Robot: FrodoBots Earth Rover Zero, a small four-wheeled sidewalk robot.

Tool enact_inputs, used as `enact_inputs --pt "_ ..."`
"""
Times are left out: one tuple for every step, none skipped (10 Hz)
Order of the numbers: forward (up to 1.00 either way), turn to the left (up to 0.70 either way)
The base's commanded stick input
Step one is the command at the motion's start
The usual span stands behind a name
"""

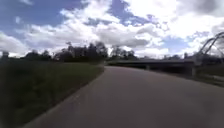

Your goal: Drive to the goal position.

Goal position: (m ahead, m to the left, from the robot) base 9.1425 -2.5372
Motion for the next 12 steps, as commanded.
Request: enact_inputs --pt "1.0 -0.18" --pt "1.0 -0.27" --pt "1.0 -0.27" --pt "1.0 -0.23" --pt "1.0 0.0" --pt "1.0 0.0" --pt "1.0 0.0" --pt "1.0 0.0" --pt "1.0 0.0" --pt "1.0 0.0" --pt "1.0 -0.18" --pt "1.0 -0.37"
